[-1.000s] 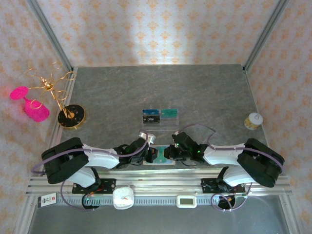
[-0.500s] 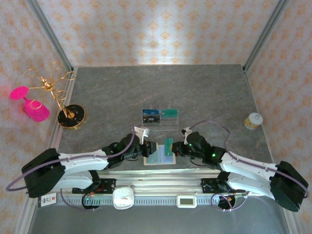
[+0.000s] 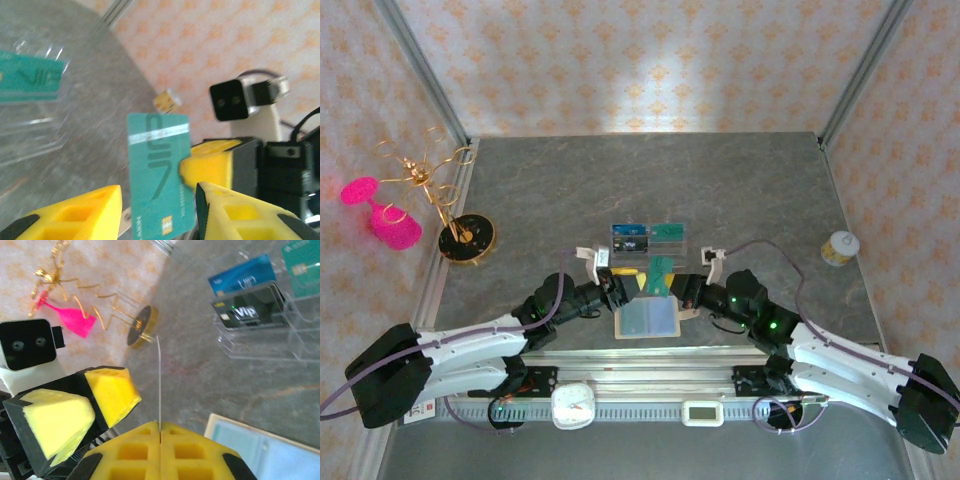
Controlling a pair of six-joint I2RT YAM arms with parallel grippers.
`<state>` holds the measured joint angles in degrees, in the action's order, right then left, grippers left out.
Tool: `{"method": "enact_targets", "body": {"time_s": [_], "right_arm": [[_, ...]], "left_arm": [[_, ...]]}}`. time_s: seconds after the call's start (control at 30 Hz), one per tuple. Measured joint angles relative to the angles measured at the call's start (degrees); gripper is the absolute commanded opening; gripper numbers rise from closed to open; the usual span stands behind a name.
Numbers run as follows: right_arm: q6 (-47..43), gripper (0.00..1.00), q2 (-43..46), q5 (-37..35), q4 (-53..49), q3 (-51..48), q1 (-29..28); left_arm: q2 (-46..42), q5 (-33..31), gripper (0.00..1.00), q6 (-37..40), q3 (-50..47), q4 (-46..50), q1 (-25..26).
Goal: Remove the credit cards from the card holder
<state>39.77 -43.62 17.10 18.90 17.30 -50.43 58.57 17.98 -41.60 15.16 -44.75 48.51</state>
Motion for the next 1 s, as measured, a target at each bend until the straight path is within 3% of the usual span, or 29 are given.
{"method": "enact_targets", "body": {"time_s": [0.13, 0.7, 1.0], "right_arm": [[0.0, 0.00, -0.9, 0.0, 3.2, 1.6, 0.0], [0.0, 0.00, -6.3, -0.2, 13.5, 6.8, -1.1], [0.0, 0.00, -13.5, -4.7, 20.9, 7.9, -5.0]], "left_arm": [[-1.0, -0.5, 0.44, -1.6, -1.4, -5.9, -0.6], [-3.6, -5.2, 0.46, -5.6, -4.6, -15.6, -0.7], [-0.5, -6.1, 0.26, -8.4, -5.7, -25.0, -0.7]]}}
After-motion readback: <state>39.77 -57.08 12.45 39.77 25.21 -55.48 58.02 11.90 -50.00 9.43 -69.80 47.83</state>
